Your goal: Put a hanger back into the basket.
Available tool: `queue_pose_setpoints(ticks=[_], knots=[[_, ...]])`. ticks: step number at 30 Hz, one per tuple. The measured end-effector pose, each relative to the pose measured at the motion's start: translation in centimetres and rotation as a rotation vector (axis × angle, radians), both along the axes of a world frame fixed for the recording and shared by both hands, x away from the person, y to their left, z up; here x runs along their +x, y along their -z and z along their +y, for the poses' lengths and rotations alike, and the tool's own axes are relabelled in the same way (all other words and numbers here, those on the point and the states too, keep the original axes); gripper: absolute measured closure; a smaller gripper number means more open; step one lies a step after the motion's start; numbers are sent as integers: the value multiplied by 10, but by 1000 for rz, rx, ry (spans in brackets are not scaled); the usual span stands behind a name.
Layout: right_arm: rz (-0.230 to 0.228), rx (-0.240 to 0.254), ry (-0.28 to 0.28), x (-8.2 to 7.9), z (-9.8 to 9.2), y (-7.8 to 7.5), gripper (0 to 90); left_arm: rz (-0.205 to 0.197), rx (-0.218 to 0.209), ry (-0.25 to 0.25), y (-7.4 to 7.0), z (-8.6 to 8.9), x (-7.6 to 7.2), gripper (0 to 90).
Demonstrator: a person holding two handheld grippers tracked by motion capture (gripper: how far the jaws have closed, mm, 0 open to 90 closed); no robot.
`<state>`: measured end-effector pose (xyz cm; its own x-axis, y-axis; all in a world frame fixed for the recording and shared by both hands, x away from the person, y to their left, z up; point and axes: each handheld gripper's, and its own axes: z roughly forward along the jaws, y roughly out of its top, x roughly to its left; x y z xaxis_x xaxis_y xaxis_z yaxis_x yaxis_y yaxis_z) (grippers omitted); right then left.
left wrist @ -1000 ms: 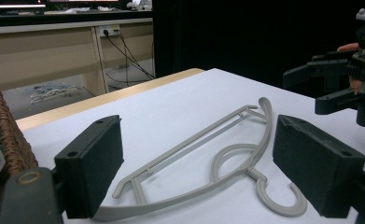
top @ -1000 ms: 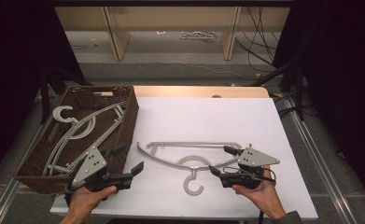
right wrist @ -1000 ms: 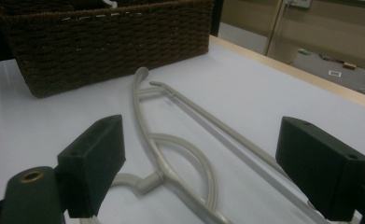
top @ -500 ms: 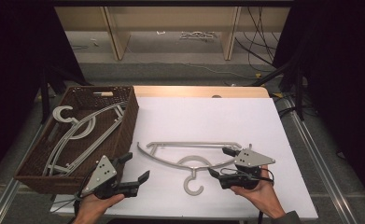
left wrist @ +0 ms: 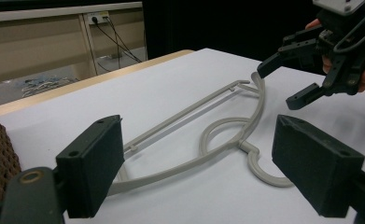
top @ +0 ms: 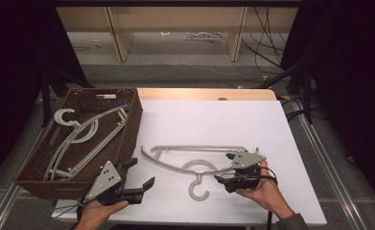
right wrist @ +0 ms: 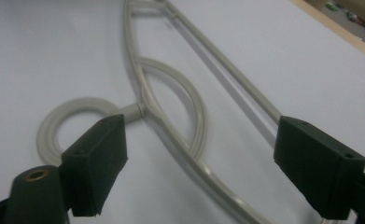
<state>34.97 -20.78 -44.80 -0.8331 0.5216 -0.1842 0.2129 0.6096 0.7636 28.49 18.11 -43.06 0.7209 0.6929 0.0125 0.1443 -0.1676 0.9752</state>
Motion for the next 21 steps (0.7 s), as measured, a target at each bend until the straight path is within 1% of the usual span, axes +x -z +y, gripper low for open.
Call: queue_pose_setpoints(ticks=[2,4,5,8,10,11,12,15,18,20,21], knots=[[8,-45,-14,5,2,2,224,-5,4,2,0,0,0,167],[30,-70,-20,9,3,3,240,-3,0,2,0,0,0,167],[39,-93,-27,11,4,3,260,-2,0,3,0,0,0,167],[38,-151,-39,15,6,5,282,-4,-1,5,0,1,0,167],[57,-174,-54,19,8,5,301,-5,3,7,0,1,0,167],[67,-183,-67,21,9,5,314,-8,-6,13,0,1,1,167],[81,-195,-69,23,10,5,327,-7,-3,8,0,1,0,168],[113,-249,-92,29,13,6,345,-10,0,14,0,1,1,169],[149,-281,-120,35,15,10,391,-1,-11,10,0,0,0,169],[159,-304,-122,38,16,12,412,-3,-9,11,1,0,0,169],[165,-317,-128,39,17,13,429,2,3,6,0,1,-1,169]])
